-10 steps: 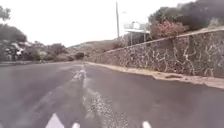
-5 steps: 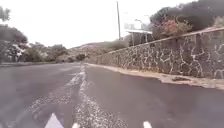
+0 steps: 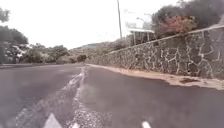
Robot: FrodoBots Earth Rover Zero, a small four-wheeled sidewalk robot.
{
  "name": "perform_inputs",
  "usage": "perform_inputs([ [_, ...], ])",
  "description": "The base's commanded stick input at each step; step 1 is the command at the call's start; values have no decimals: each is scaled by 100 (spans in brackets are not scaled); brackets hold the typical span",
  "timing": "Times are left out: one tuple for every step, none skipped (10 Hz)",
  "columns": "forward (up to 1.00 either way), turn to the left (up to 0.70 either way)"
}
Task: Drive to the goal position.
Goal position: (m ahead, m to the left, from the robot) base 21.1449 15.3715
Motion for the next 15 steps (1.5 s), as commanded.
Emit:
perform_inputs([
  [70, 0],
  [70, 0],
  [70, 0],
  [70, 0],
  [70, 0],
  [70, 0],
  [70, 0],
  [70, 0],
  [70, 0],
  [70, 0],
  [70, 0],
  [70, 0],
  [70, 0],
  [70, 0],
  [70, 0],
])
